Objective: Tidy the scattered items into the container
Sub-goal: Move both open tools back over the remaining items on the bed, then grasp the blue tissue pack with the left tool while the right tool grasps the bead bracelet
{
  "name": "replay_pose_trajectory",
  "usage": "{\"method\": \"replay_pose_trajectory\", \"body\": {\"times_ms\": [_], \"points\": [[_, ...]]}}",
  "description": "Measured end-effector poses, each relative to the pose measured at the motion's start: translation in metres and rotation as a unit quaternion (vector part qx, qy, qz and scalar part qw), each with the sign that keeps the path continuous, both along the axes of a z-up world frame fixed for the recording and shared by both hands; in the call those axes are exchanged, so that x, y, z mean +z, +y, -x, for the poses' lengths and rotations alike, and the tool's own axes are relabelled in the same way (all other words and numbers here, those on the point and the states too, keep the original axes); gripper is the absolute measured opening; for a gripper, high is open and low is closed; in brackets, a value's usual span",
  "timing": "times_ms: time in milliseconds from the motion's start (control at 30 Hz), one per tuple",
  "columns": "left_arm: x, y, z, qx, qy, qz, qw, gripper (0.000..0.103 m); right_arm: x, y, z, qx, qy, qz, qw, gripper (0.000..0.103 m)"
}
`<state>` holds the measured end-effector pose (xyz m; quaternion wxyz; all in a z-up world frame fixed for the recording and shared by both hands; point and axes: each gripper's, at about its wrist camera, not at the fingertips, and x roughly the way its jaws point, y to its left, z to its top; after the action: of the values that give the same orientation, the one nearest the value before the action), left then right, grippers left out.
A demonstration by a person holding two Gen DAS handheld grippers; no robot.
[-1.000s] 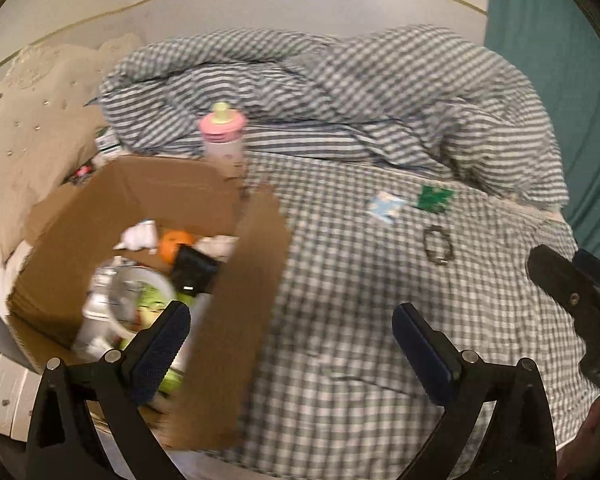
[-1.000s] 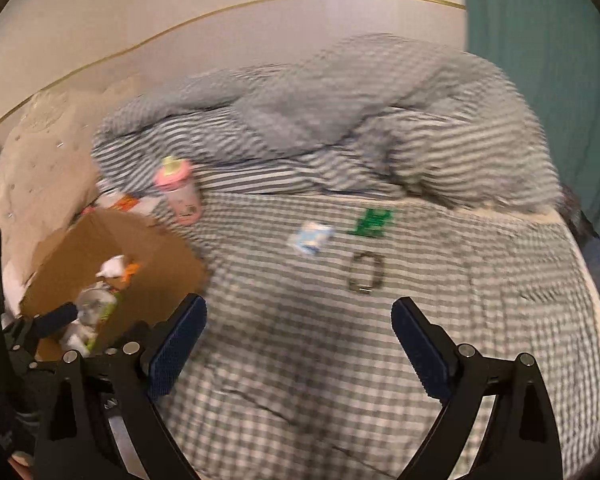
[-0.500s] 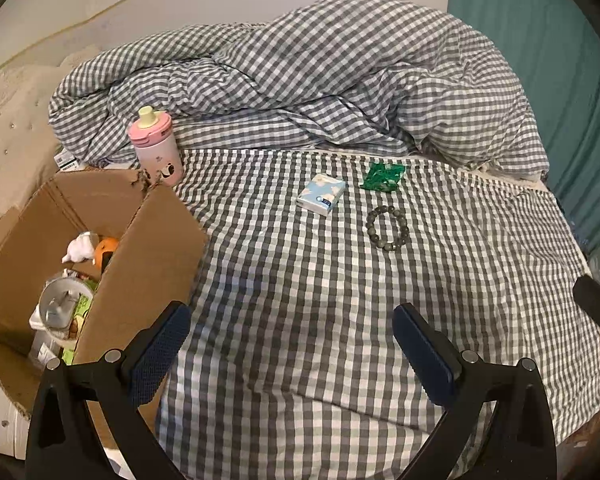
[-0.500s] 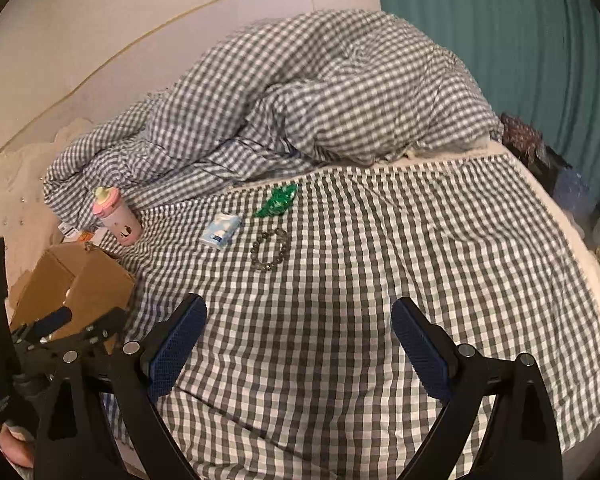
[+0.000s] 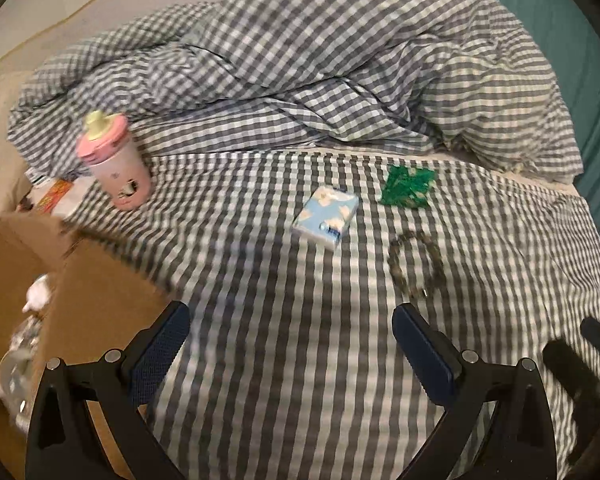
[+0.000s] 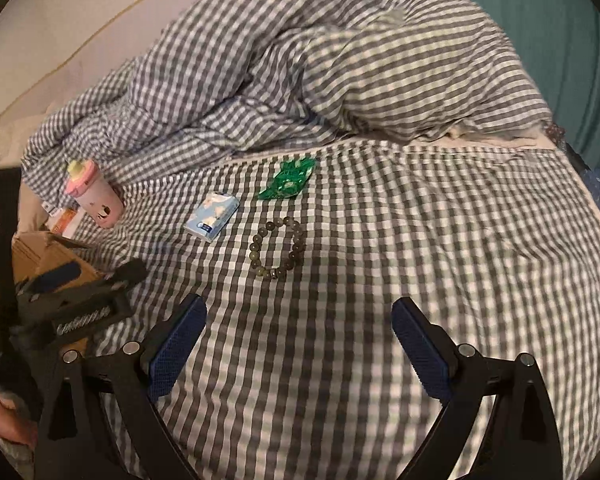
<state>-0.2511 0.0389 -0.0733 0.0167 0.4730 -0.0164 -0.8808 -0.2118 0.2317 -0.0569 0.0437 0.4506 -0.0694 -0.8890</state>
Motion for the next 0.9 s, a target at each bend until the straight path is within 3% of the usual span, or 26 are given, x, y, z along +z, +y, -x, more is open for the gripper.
{"method": "replay_pose_trajectory", "body": {"times_ms": [333,633,900], "points": [[-0.065,0.006,0.09,0.008,-0.046,-0.009,0.9989,0.103,-0.055,-0.021,0.063,0.028,-0.044,-0.031,0.998,0.094],[-0.106,0.009,0.124,0.012,-0.065,-0.009,0.9978,0.103,-0.089,-0.042,0.097,0.056,-0.064,-0.039,0.996,0.094],[-0.116,0.009,0.139,0.018,-0.059,-0.026,0.9977,0.103,-0.113,-0.06,0.126,0.067,-0.082,-0.059,0.993,0.094]]}}
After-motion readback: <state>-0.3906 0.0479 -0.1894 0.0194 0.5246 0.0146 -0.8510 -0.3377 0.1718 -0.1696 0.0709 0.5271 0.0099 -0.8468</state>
